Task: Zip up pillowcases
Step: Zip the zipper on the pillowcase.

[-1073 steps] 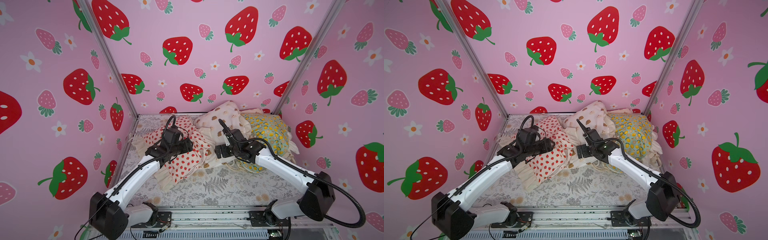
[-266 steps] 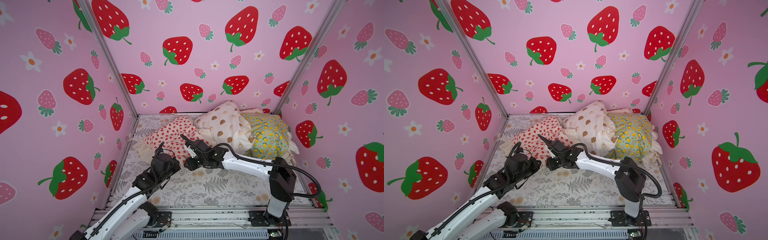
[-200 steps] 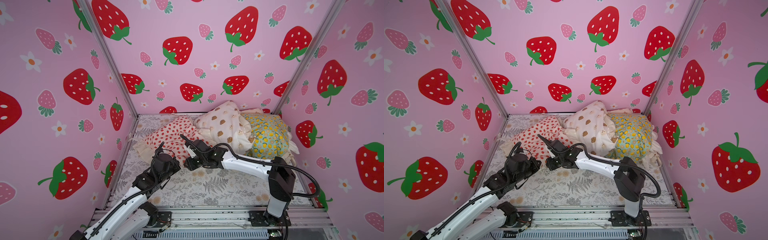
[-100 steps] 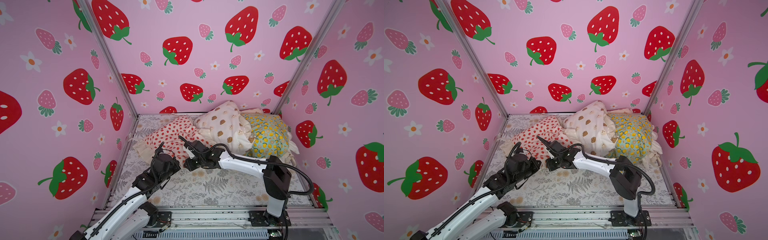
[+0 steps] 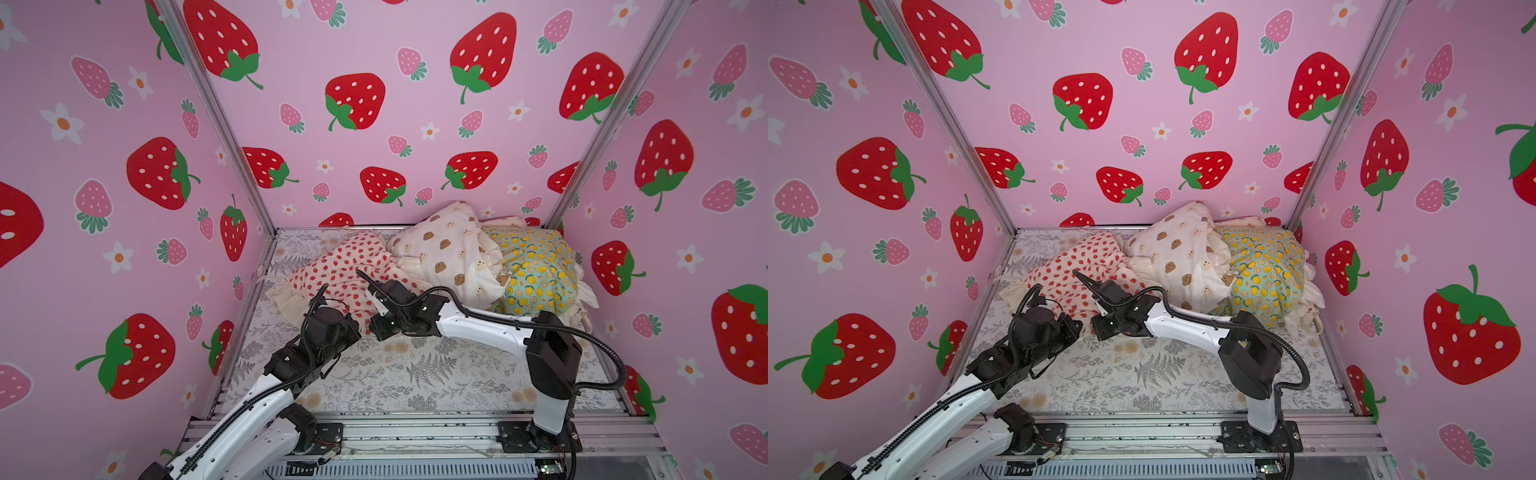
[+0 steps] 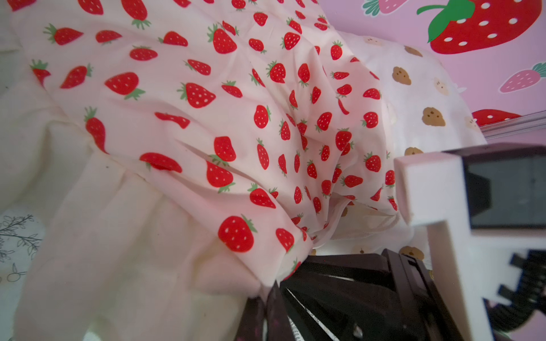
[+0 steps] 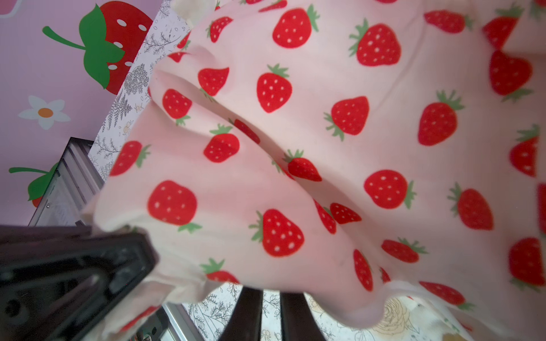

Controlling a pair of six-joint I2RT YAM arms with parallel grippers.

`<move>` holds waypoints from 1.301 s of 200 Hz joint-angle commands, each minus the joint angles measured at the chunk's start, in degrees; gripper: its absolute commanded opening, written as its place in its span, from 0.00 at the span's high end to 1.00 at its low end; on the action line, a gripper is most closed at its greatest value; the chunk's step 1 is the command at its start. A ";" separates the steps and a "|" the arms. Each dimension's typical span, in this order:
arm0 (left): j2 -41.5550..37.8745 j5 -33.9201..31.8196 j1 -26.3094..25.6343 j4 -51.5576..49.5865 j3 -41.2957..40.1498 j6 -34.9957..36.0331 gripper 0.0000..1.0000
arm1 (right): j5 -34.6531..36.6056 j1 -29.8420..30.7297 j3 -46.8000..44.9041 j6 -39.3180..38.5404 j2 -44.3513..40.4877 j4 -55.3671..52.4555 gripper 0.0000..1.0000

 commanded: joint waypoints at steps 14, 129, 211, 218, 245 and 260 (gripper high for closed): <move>-1.53 -1.14 0.22 -0.06 -1.01 -0.53 1.00 | 1.86 0.38 0.75 -0.30 -0.52 -1.10 0.90; -2.65 -3.19 0.35 -3.22 0.71 0.65 1.00 | 1.46 0.38 -0.56 -0.23 -2.84 -1.36 1.00; -7.57 -7.72 1.61 -9.56 4.73 2.58 1.00 | -3.67 0.30 -1.55 3.12 -4.13 -1.14 1.00; -7.77 -7.77 1.95 -9.97 5.14 2.68 1.00 | -4.06 0.31 -1.39 3.28 -4.18 -1.10 1.00; -8.25 -7.83 3.49 -11.44 7.51 3.84 1.00 | -4.46 0.29 -1.30 3.69 -4.36 -1.30 1.00; -8.51 -7.47 4.53 -12.07 8.97 4.55 1.00 | -4.38 0.29 -1.24 3.80 -4.47 -1.47 1.00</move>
